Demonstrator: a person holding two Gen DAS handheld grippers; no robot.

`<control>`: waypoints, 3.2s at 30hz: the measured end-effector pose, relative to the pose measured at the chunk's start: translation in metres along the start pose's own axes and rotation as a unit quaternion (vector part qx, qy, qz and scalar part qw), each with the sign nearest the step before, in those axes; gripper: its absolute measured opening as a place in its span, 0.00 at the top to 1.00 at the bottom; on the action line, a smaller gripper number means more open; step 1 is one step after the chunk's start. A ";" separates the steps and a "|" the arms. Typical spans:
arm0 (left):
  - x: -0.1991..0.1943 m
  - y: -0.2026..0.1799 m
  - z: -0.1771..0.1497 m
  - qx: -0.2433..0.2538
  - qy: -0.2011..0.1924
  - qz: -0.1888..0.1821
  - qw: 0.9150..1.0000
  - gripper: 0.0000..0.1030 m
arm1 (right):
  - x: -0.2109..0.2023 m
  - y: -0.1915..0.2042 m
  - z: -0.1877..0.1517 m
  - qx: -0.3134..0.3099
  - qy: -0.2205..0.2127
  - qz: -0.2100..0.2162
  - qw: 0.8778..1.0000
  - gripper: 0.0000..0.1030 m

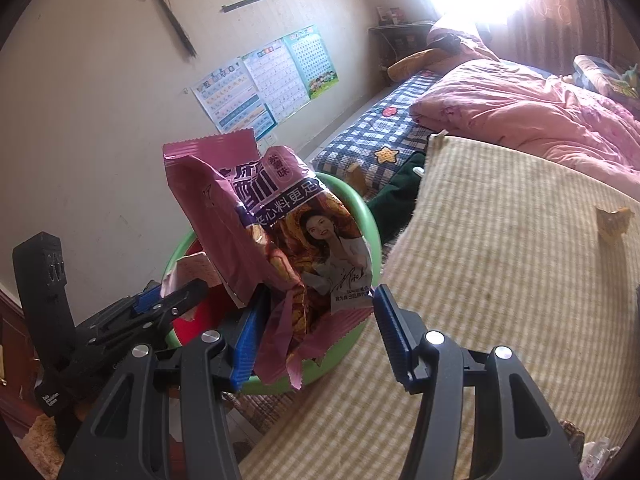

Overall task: Collect trash
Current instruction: 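Carry both wrappers toward the red tub, then open the left tool over the tub while the right tool releases the pink snack bag, then grasp the yellow wrapper with the left tool while the right tool grasps the white-blue packet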

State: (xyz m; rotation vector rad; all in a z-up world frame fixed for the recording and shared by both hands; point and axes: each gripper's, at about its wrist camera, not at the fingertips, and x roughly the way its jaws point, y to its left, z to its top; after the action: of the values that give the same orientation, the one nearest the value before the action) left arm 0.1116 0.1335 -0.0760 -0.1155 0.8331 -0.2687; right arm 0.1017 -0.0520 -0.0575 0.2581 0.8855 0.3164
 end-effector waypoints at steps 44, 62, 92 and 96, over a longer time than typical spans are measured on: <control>-0.005 -0.094 -0.029 0.026 0.012 -0.042 0.999 0.36 | -0.099 -0.104 -0.046 0.045 -0.030 -0.052 0.997 0.21; 0.026 -0.208 -0.117 0.090 0.156 -0.120 0.976 0.52 | -0.116 -0.154 -0.102 -0.008 0.070 -0.046 0.996 0.21; 0.020 -0.162 -0.112 0.008 0.120 -0.033 0.992 0.48 | -0.088 -0.131 -0.126 -0.102 0.150 0.013 0.983 0.72; 0.020 -0.163 -0.112 0.016 0.121 -0.032 0.992 0.66 | -0.097 -0.133 -0.119 -0.078 0.128 0.021 0.988 0.72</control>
State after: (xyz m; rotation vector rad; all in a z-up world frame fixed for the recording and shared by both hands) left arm 0.0098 -0.0283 -0.1317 -0.0802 1.0667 -0.3621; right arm -0.0284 -0.2008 -0.1072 0.0916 1.1033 0.4639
